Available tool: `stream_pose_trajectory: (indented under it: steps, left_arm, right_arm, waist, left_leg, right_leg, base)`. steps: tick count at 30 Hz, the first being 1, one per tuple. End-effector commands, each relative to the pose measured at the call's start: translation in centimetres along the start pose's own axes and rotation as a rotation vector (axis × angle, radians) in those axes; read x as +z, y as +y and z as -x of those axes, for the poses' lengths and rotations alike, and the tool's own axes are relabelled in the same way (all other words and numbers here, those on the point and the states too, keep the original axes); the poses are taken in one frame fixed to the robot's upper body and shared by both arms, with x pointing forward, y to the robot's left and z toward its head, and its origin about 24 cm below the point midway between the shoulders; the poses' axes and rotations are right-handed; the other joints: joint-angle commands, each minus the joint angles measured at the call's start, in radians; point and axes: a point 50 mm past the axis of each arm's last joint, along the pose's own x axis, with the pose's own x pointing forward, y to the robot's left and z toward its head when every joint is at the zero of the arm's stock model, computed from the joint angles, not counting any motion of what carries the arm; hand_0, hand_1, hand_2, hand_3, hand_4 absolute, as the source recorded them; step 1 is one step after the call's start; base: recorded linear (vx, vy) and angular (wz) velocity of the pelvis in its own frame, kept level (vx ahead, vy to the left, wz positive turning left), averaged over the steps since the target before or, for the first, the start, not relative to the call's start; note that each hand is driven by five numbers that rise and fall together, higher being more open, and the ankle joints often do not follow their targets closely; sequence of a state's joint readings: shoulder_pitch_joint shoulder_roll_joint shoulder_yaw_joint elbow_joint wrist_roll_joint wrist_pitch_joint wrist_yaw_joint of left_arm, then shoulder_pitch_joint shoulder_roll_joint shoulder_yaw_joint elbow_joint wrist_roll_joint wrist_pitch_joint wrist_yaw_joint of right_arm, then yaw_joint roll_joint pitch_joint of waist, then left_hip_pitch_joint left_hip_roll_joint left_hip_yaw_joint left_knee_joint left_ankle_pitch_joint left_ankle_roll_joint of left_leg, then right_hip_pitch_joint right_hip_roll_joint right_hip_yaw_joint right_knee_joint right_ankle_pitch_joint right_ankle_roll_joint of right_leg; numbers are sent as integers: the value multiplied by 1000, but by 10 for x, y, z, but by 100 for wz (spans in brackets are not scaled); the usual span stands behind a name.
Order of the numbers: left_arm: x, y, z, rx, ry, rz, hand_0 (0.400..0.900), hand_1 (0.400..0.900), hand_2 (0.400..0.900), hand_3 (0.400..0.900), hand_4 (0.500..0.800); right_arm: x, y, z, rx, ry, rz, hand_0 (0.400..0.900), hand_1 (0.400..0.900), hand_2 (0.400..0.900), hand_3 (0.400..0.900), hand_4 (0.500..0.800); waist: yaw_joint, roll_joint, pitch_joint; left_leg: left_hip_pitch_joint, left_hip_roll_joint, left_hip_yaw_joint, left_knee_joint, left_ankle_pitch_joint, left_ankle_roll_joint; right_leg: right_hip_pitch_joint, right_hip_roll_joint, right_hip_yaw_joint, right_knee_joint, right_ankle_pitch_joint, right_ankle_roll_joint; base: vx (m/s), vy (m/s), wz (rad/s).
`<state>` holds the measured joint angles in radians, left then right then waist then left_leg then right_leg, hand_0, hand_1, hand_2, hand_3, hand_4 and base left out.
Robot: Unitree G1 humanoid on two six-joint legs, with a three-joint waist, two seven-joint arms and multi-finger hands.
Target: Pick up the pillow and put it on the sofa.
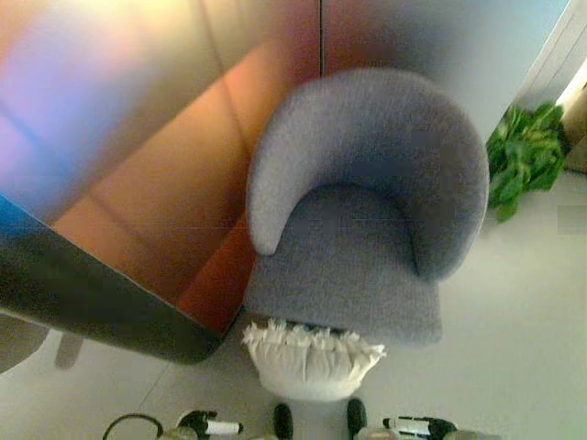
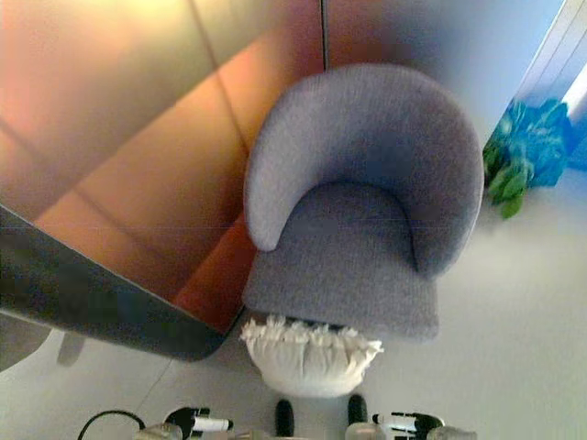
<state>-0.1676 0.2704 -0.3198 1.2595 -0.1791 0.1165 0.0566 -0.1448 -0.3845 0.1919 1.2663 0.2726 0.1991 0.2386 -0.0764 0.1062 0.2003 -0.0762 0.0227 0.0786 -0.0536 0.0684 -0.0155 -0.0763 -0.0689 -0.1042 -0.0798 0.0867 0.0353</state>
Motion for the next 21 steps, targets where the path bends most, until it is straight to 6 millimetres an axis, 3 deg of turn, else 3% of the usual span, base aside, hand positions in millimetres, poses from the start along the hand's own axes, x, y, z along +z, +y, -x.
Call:
stream_pose_trajectory:
  steps: [1, 6, 11, 21]
  left_arm:
    - [46, 39, 2, 127, -115, 82, 900, 900, 900, 900, 800]
    - [104, 61, 13, 177, -271, 214, 900, 900, 900, 900, 800]
    - [147, 76, 26, 203, -393, 306, 900, 900, 900, 900, 800]
    - [205, 95, 54, 225, -544, 461, 900, 900, 900, 900, 800]
  right_arm:
    - [31, -5, 3, -47, -29, 8, 900, 900, 900, 900, 800]
    - [78, -11, 13, -73, -137, -8, 900, 900, 900, 900, 800]
    - [111, -9, 22, -80, -194, -31, 900, 900, 900, 900, 800]
    - [150, -14, 39, -99, -256, -60, 900, 900, 900, 900, 800]
  waist:
    - [-24, -63, 99]
    - [-50, -78, 199]
    - [-68, -91, 250]
    - [-95, -94, 300]
  left_leg:
    - [-54, -59, 51, 109, -94, -16]
    - [-208, -52, 57, 210, -93, -24]
    - [-331, -58, 61, 287, -101, -20]
    - [-547, -39, 81, 449, -136, -26]
  right_leg:
    - [-71, -20, 51, 77, -58, 35]
    - [-234, -12, 78, 174, -64, 20]
    - [-368, -6, 90, 239, -59, 18]
    - [-577, 15, 94, 356, -69, 10]
  base:
    - [-183, 133, -10]
    - [-186, 88, -9]
    - [-113, 57, -8]
    - [-43, 30, -6]
